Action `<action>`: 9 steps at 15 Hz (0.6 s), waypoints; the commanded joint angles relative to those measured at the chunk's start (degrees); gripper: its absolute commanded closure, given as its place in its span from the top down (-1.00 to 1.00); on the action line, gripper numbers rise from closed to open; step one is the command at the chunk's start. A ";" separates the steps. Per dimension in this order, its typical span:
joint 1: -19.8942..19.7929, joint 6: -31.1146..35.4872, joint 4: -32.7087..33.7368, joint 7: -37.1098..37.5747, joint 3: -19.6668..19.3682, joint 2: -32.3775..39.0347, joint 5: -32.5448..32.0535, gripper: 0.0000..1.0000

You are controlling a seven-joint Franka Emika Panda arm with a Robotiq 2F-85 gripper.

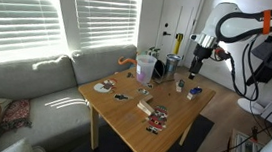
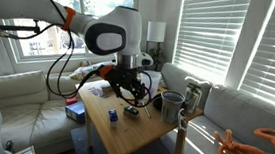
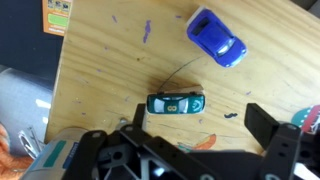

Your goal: Place the toy cars on top of two stacked wooden blocks each

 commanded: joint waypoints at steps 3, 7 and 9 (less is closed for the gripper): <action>-1.99 -10.73 0.67 16.92 2.91 -7.06 0.00 1.00; -2.87 -15.90 0.75 24.37 4.06 -9.93 -0.34 1.00; -3.35 -17.38 0.48 27.00 4.57 -11.19 -0.73 1.00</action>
